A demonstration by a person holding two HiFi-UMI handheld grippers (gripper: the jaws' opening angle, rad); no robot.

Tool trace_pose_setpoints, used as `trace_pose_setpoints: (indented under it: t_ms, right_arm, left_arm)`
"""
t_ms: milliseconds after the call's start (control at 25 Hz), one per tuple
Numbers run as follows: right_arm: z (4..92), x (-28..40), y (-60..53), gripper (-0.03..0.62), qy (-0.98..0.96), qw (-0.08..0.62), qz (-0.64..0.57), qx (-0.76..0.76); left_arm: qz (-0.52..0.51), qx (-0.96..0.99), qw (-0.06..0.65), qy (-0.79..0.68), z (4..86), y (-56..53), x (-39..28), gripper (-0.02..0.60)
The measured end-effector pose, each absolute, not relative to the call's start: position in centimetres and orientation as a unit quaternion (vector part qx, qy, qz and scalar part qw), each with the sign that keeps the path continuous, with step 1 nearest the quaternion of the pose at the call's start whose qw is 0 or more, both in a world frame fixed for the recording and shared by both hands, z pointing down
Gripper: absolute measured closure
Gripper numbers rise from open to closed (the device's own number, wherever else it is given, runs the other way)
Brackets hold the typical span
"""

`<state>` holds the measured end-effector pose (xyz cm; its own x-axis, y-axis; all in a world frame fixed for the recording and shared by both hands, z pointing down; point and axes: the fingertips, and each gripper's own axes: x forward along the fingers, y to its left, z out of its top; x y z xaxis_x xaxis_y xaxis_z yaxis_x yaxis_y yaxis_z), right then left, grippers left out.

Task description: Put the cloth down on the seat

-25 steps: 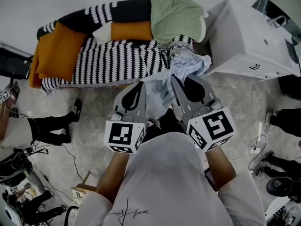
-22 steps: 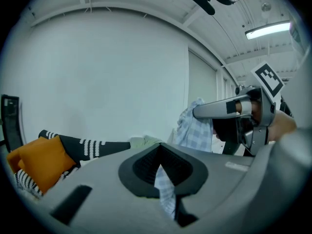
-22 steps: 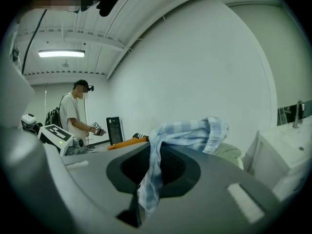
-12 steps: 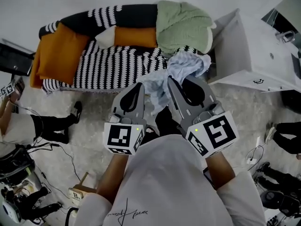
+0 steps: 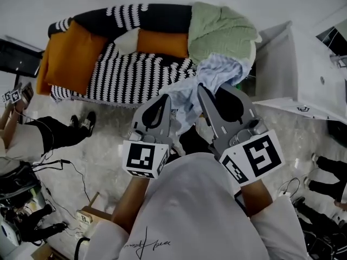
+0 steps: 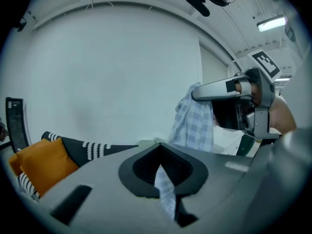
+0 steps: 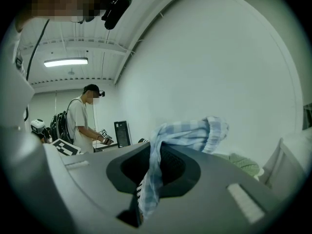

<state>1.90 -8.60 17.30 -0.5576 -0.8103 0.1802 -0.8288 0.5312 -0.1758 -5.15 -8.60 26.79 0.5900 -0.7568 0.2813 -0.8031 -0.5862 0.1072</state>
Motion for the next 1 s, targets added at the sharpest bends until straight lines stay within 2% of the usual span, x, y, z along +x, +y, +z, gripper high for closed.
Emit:
trace_pose_setpoints:
  t_ms: [760, 1000]
  right_arm:
    - [9.8, 3.6, -16.1, 0.551, -0.904, 0.007, 0.063, 0.423]
    - [10.0, 3.9, -17.3, 0.551, -0.903, 0.008, 0.055, 0.427]
  left_arm:
    - [0.091, 0.856, 0.125, -0.493, 26.3, -14.6, -5.6, 0.580]
    - [0.097, 0.853, 0.131, -0.496, 27.1, -14.7, -5.3, 0.580]
